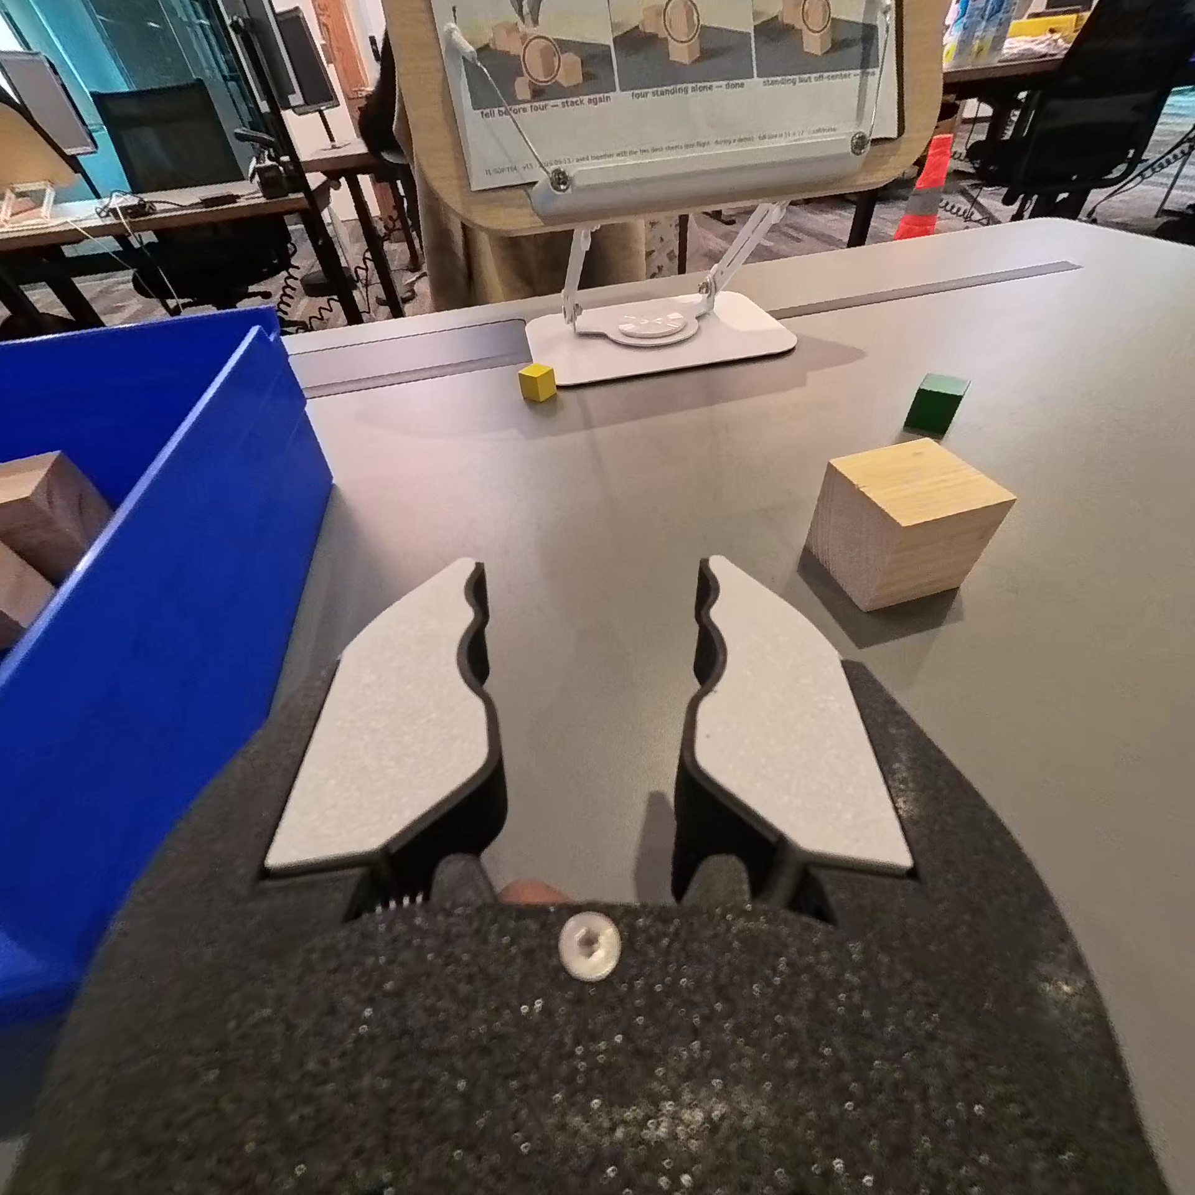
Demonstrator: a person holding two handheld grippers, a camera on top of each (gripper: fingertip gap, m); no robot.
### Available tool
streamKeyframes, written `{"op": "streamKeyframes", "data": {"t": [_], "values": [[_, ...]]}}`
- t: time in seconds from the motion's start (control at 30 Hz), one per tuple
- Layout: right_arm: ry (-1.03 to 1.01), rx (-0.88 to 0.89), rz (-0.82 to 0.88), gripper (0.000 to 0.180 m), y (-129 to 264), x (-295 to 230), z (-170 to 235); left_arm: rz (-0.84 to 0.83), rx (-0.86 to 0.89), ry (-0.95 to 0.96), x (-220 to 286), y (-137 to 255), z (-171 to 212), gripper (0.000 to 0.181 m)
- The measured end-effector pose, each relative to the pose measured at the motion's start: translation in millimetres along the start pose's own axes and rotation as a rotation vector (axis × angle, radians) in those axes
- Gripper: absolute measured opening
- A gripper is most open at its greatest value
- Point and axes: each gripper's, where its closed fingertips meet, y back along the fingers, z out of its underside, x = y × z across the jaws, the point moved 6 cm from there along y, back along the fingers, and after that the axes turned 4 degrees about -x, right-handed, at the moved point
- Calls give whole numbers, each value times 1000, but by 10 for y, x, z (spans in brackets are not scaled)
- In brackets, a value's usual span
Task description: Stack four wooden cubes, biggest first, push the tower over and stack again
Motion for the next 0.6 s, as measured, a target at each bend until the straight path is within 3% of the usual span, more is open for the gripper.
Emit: {"op": "streamKeyframes", "data": {"t": [0.07, 0.13, 0.3, 0.4, 0.6], "values": [[7, -6, -14, 64, -92, 27, 0, 4, 4, -3, 6, 5, -1, 61], [32, -42, -35, 46, -177, 36, 19, 0, 6, -4, 6, 7, -3, 61], [71, -45, 6, 46, 60, 134, -204, -4, 3, -8, 8, 2, -1, 61], [113, 29, 50, 46, 436, 138, -677, -6, -3, -11, 10, -4, 2, 61], [231, 164, 65, 45, 1077, -51, -2015, -5, 5, -11, 11, 6, -3, 60]]}}
